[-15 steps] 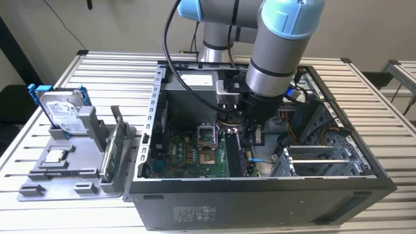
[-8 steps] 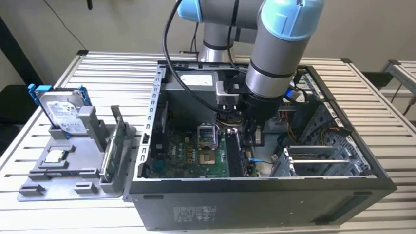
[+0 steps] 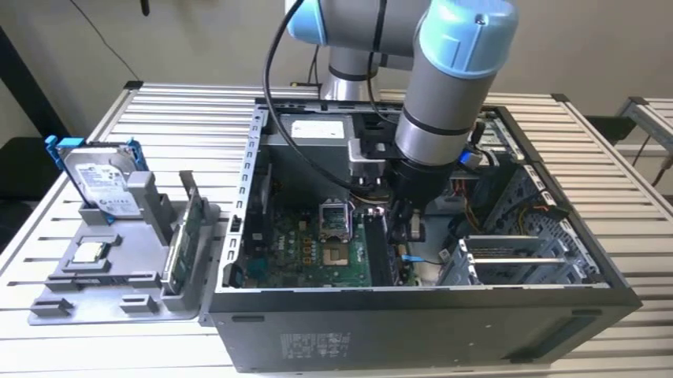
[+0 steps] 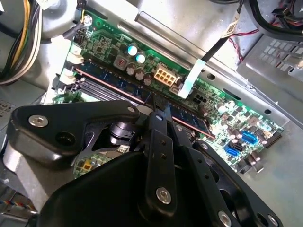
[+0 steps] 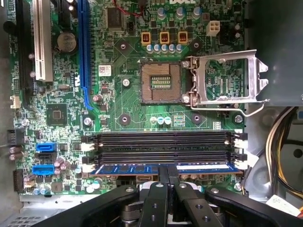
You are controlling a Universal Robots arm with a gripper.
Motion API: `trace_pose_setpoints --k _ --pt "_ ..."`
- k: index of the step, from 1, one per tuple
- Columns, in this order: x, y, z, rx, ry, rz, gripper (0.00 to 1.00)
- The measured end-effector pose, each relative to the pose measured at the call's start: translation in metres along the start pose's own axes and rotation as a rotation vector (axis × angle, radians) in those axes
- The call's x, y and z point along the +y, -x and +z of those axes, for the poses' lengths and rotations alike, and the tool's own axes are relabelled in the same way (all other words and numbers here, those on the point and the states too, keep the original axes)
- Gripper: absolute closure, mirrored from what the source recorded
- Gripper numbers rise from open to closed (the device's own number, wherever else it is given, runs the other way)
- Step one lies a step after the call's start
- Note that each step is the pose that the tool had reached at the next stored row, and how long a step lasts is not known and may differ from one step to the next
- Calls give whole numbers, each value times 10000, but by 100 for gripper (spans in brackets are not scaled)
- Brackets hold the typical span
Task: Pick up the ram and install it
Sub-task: 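Press down the ram until it locks into place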
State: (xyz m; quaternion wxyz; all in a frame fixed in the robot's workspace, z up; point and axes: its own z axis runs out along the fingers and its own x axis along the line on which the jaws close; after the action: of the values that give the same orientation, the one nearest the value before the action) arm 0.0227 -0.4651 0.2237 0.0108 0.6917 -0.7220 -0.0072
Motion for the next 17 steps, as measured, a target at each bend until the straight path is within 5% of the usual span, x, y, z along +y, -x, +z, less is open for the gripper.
trace_pose_setpoints --k 4,6,17 --pt "-1 0 55 -8 -1 0 89" --pt "-1 5 22 -28 -5 0 89" --pt "13 -1 -478 -22 -3 0 89"
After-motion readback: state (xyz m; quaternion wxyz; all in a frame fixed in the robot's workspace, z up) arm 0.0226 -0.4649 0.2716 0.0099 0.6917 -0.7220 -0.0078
